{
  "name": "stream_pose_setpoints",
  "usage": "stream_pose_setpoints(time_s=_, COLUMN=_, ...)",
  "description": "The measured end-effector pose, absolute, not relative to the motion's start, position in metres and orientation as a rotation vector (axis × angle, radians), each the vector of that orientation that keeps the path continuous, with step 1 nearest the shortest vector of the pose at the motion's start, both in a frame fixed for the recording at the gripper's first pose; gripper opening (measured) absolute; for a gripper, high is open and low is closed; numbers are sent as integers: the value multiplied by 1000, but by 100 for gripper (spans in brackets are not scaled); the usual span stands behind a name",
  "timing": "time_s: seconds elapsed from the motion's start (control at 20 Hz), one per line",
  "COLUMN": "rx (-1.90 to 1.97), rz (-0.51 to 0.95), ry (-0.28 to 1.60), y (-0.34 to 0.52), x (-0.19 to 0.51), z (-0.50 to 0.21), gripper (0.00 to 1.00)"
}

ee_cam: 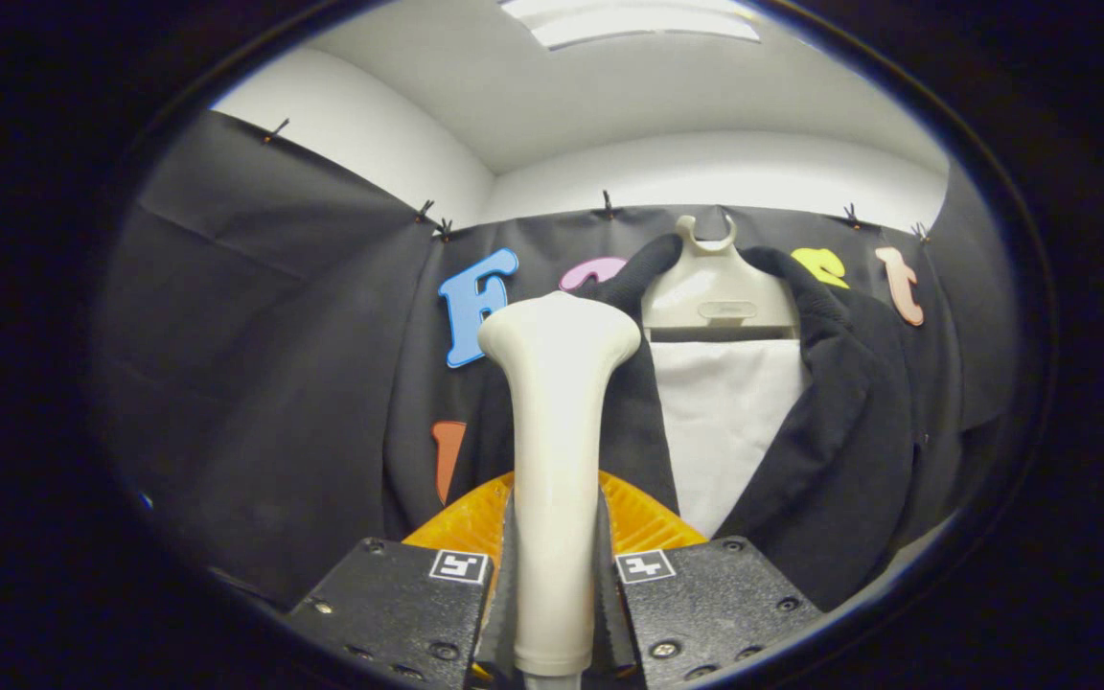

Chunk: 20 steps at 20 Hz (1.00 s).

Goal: Iron the clothes twice with a garment steamer, once on the left side and once on the right side.

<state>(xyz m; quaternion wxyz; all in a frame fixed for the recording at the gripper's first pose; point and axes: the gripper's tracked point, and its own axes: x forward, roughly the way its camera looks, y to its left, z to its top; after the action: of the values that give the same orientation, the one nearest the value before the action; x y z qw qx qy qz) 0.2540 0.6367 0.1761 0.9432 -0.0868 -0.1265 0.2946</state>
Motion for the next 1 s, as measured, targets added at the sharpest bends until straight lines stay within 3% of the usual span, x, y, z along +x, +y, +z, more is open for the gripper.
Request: stream_pose_setpoints(time_s=1.0, rx=-261, rz=542, ry=-99, y=565, x=226, z=76, gripper=35)
